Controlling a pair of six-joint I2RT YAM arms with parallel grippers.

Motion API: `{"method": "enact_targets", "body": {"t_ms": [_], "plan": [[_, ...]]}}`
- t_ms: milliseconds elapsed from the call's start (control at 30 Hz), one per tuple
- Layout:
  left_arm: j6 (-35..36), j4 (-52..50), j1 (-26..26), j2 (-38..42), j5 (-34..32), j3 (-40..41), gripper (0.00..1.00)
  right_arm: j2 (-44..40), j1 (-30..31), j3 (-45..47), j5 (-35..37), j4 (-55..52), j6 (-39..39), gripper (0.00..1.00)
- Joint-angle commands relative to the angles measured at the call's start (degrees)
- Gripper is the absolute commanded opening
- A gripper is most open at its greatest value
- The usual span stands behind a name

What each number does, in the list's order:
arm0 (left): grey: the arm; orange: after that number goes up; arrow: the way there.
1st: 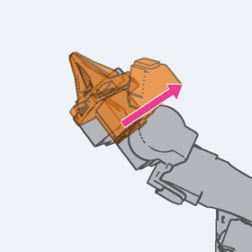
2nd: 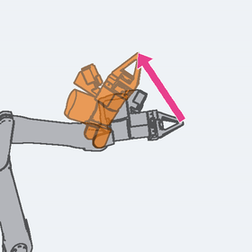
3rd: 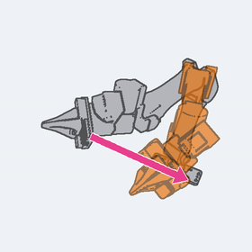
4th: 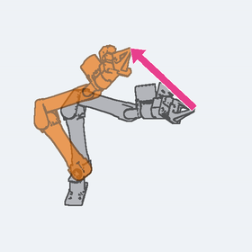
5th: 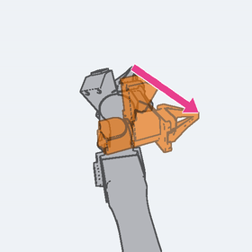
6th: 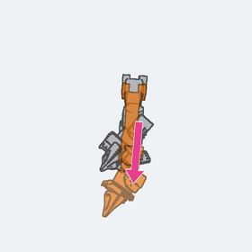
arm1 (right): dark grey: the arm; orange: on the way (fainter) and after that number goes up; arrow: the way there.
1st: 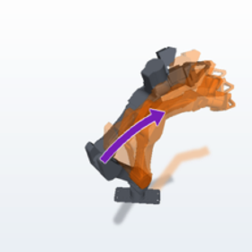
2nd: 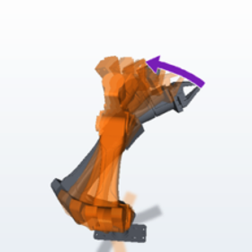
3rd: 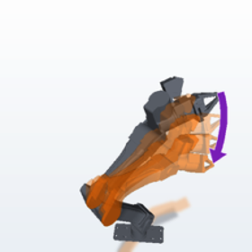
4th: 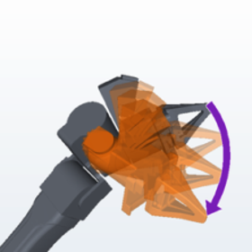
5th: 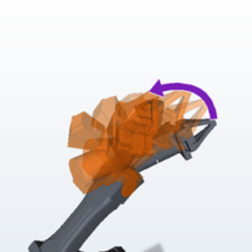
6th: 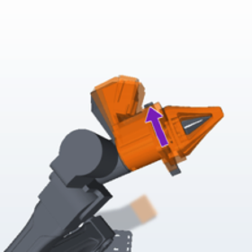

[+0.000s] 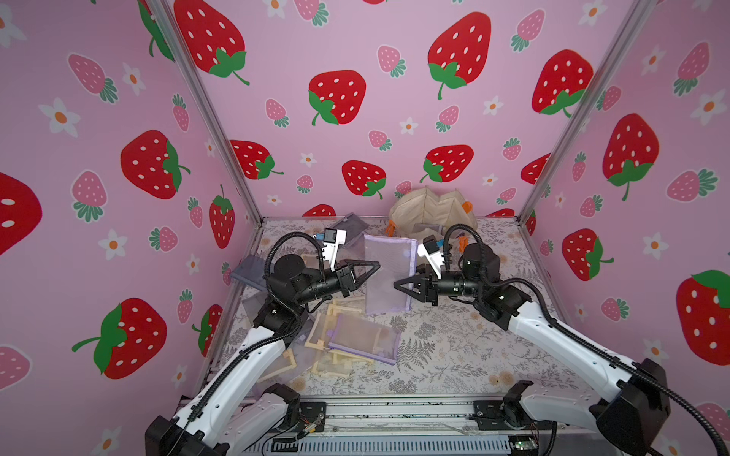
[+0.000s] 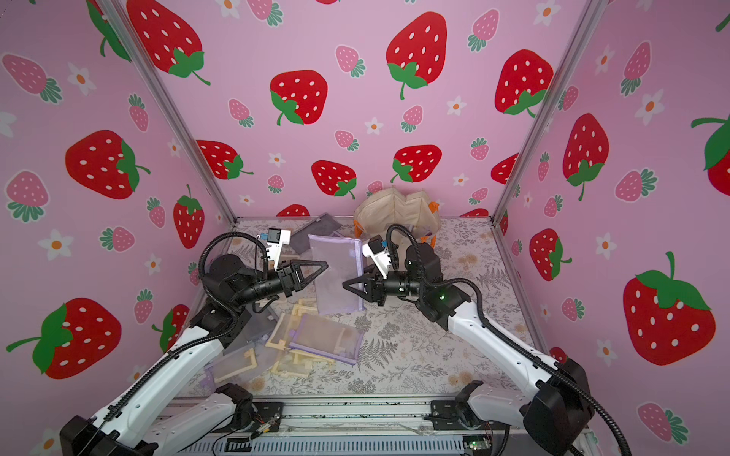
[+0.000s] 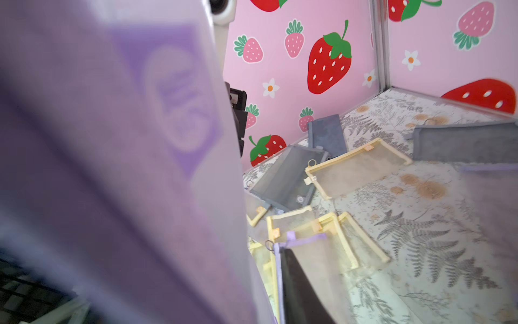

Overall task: Put the pencil pouch into the canvas bag
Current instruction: Pick up the pencil pouch.

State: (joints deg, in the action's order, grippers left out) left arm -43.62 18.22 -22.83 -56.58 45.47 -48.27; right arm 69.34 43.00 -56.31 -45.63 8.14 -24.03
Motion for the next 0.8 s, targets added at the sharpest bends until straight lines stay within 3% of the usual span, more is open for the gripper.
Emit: {"method": "enact_targets", "body": {"t_ms": [0, 67, 200, 267, 467, 600, 733, 767], "plan": [[-0.3, 2.8, -0.2, 0.4, -0.5, -2.2, 0.0, -1.6, 0.2, 0.4, 0.2, 2.8, -0.5, 0.21], [-0.6, 3.6, -0.2, 0.5, -0.4, -1.9, 0.0, -2.2, 0.2, 0.6, 0.8, 2.8, -1.0, 0.21], [-0.8, 4.2, -0.2, 0.5, -0.4, -1.6, 0.0, -3.0, 0.2, 0.6, 1.9, 4.1, -2.3, 0.34], [-1.0, 4.4, -0.3, 0.3, -0.3, -1.6, 0.0, -2.7, 0.2, 0.8, 1.8, 6.0, -3.7, 0.31], [-1.3, 4.6, -0.2, -0.1, -0.7, -1.8, 0.0, -1.8, 0.2, 1.1, 1.9, 8.4, -5.6, 0.01], [1.3, -1.8, -0.2, 0.2, -4.7, -2.8, 0.01, -2.6, -1.1, 1.2, 4.7, 7.7, -7.5, 0.0], [7.1, -13.9, -0.2, 1.5, -15.7, -4.0, 0.58, -3.7, -7.0, -0.8, 7.5, 5.8, -12.3, 0.0], [8.3, -15.8, -0.1, 1.8, -17.2, -4.2, 0.66, -3.6, -8.9, -2.1, 8.1, 4.6, -13.1, 0.0]]}}
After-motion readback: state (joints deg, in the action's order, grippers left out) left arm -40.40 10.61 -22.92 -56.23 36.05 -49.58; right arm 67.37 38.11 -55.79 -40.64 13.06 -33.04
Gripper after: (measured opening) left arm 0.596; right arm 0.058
